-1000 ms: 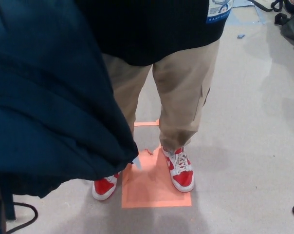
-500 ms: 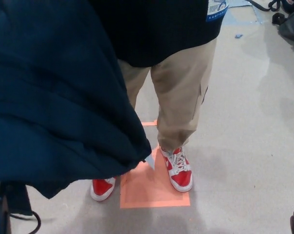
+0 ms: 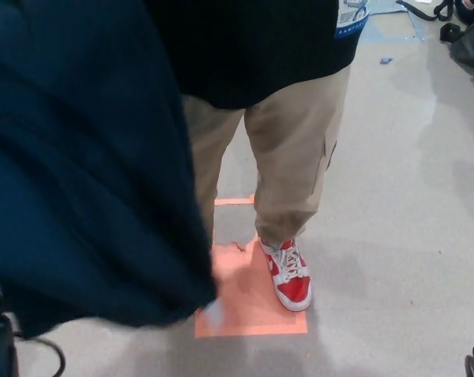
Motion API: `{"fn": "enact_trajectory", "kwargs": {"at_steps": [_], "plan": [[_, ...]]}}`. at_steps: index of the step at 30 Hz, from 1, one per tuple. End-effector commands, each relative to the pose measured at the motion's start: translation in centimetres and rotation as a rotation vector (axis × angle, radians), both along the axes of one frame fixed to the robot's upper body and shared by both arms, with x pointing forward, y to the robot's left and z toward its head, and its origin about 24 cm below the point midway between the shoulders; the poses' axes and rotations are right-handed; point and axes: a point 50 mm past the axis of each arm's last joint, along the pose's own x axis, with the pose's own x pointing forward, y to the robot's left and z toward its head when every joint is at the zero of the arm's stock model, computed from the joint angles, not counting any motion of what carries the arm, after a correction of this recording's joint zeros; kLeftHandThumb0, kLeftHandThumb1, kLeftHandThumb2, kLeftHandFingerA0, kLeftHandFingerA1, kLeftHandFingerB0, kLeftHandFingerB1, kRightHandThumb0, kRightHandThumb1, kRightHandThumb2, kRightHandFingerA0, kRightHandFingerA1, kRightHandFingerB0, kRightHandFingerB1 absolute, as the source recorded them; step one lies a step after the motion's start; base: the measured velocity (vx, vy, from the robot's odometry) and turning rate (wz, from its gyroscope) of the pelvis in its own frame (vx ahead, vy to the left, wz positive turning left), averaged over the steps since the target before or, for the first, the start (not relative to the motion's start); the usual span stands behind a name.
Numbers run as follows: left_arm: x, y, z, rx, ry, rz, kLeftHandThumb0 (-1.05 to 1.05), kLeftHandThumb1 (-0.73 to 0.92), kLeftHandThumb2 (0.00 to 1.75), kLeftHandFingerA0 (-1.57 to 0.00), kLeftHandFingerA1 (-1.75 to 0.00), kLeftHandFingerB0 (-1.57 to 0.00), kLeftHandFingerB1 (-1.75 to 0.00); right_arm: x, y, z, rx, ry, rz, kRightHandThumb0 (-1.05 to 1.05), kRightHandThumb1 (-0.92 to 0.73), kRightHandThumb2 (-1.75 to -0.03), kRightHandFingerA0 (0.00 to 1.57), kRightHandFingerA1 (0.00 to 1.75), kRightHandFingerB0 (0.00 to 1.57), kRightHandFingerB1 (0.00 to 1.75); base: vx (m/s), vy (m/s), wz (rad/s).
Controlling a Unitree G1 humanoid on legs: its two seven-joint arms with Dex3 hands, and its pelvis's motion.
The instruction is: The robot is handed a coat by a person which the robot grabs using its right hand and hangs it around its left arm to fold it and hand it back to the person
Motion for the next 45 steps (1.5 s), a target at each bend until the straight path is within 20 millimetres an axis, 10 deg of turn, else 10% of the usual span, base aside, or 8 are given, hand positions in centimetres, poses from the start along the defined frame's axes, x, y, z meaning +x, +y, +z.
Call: {"fn": "enact_trajectory", "kwargs": {"at_steps": [1,2,6,7,17,22,40,45], "plan": [[-0.2,0.5,-0.1,-0.001,0.016,0.01,-0.71,0.81,0.65,-0.13,-0.29,-0.14,-0.28,-0.6,-0.9,0.1,-0.031,0.022,0.002,-0.96,-0.75,-1.04,0.0,0.04,0.0,0.0,0.0,0.0,0.0],[-0.2,0.5,-0.2,-0.001,0.017,0.01,-0.36,0.49,1.05,0.0,-0.48,0.0,-0.47,-0.6,-0.9,0.1,-0.019,0.022,-0.002,-0.96,-0.75,-1.03,0.0,0.04,0.0,0.0,0.0,0.0,0.0],[-0.2,0.4,-0.1,0.008,0.013,0.003,-0.73,0.81,0.63,-0.16,-0.29,-0.13,-0.27,-0.5,-0.9,0.1,-0.022,0.031,-0.005,-0.96,-0.74,-1.04,0.0,0.04,0.0,0.0,0.0,0.0,0.0],[-0.2,0.4,-0.2,0.011,0.014,0.002,-0.37,0.48,1.05,0.0,-0.48,0.0,-0.48,-0.5,-0.9,0.1,-0.03,0.038,-0.003,-0.96,-0.75,-1.04,0.0,0.04,0.0,0.0,0.0,0.0,0.0],[-0.2,0.3,-0.3,0.042,0.023,0.005,-0.73,0.82,0.65,-0.15,-0.3,-0.12,-0.27,-0.4,-1.0,0.1,-0.035,0.051,0.007,-0.97,-0.75,-1.05,0.0,0.04,0.0,0.0,0.0,0.0,0.0],[-0.7,0.5,-1.2,0.036,0.039,-0.004,-0.36,0.52,1.07,0.0,-0.49,0.0,-0.47,-0.5,-0.9,0.0,-0.027,0.05,0.006,-0.96,-0.75,-1.04,0.0,0.04,0.0,0.0,0.0,0.0,0.0],[-9.6,3.2,-14.0,-0.005,0.283,0.03,-0.35,0.55,1.07,0.0,-0.47,0.0,-0.48,-0.6,-0.9,0.0,-0.04,0.055,0.025,-0.95,-0.77,-1.05,0.0,0.03,0.0,0.0,0.0,0.0,0.0],[-12.5,5.3,-17.9,-0.02,0.398,0.118,-0.62,0.83,0.67,-0.15,-0.32,-0.08,-0.21,0.9,-0.3,0.8,-0.054,-0.021,0.068,-0.93,-0.77,-1.07,0.0,0.08,0.0,0.04,0.0,0.0,0.0]]}}
